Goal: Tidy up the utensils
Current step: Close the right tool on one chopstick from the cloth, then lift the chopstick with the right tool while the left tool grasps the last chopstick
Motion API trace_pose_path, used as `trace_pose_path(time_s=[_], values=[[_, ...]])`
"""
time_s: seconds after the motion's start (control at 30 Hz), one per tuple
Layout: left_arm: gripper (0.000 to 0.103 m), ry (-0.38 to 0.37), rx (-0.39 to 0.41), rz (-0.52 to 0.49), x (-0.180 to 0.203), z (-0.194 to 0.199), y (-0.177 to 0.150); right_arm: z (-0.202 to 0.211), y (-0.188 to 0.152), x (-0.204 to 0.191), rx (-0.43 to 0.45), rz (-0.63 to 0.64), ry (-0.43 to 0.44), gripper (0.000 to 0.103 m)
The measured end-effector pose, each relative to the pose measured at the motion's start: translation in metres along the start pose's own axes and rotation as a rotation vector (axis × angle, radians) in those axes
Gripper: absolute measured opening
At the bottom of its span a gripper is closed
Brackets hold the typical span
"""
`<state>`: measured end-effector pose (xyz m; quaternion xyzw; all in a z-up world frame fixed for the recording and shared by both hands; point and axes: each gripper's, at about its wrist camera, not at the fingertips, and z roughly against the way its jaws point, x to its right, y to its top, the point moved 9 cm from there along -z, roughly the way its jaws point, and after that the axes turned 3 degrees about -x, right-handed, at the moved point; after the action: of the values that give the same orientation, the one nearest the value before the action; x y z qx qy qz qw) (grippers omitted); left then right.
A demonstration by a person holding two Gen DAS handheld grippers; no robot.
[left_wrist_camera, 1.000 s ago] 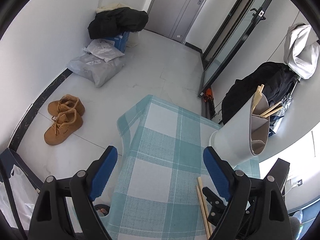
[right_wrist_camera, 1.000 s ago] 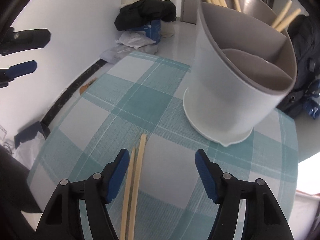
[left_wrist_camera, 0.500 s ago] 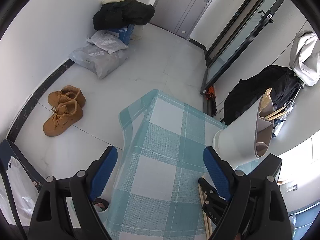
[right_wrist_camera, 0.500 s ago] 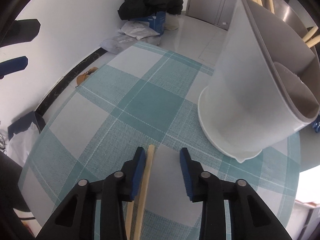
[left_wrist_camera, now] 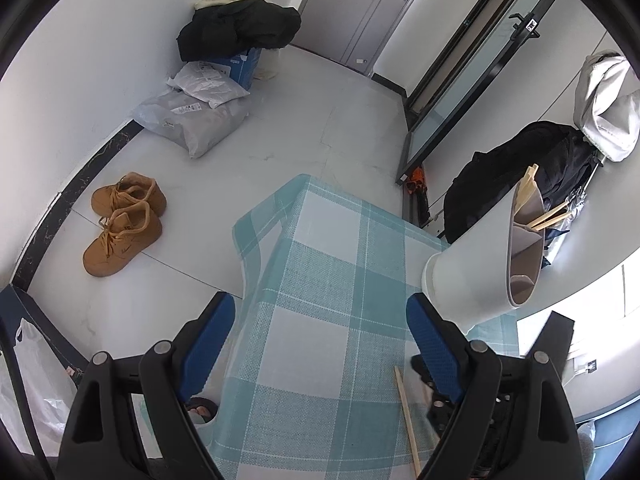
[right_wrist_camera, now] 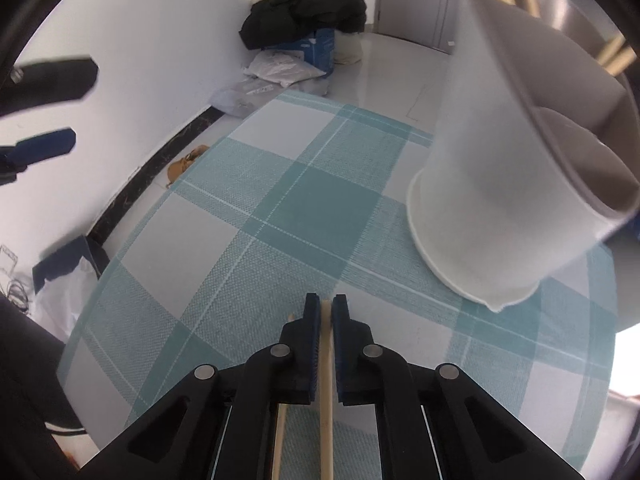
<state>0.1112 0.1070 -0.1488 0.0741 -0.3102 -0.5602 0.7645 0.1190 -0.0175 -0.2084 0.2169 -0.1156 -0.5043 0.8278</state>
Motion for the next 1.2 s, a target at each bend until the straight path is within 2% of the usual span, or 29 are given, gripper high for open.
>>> trace_pose_path(time_s=[0.07,0.2,0.33,0.4,0.47,0.57,0.7,0.83,1.0,1.1,1.2], values=[[0.084,0.005,-0.011,-0.01,0.002,-0.002,-0.002,0.013,0.0,0.008,0.031,-0.025,0.012,0.005],[0.084,0.041,-0.055,-0.037,0.004,-0.009,-0.012,0.055,0.002,0.031,0.146,-0.125,0.046,0.005],[0.084,0.026,-0.116,-0.036,0.011,-0.019,-0.026,0.089,-0.001,0.056,0.228,-0.214,0.097,0.005],[0.084,0.065,-0.155,-0.057,0.013,-0.025,-0.037,0.102,-0.004,0.069,0.262,-0.263,0.131,0.005],[0.084,0.075,-0.198,-0.077,0.017,-0.033,-0.049,0.112,-0.01,0.086,0.299,-0.342,0.172,0.005],[0.084,0.042,-0.244,-0.071,0.029,-0.04,-0.064,0.12,-0.023,0.112,0.336,-0.47,0.234,0.005],[0.084,0.053,-0.27,-0.11,0.046,-0.049,-0.076,0.128,-0.035,0.14,0.373,-0.562,0.255,0.005],[0.082,0.063,-0.295,-0.14,0.064,-0.057,-0.083,0.143,-0.045,0.147,0.414,-0.584,0.255,0.005],[0.081,0.179,-0.316,-0.185,0.066,-0.067,-0.088,0.157,-0.052,0.157,0.446,-0.578,0.232,0.005],[0.071,0.198,-0.344,-0.147,0.06,-0.074,-0.093,0.163,-0.058,0.162,0.46,-0.575,0.229,0.005],[0.062,0.226,-0.339,-0.167,0.064,-0.076,-0.093,0.165,-0.062,0.163,0.468,-0.572,0.234,0.005]])
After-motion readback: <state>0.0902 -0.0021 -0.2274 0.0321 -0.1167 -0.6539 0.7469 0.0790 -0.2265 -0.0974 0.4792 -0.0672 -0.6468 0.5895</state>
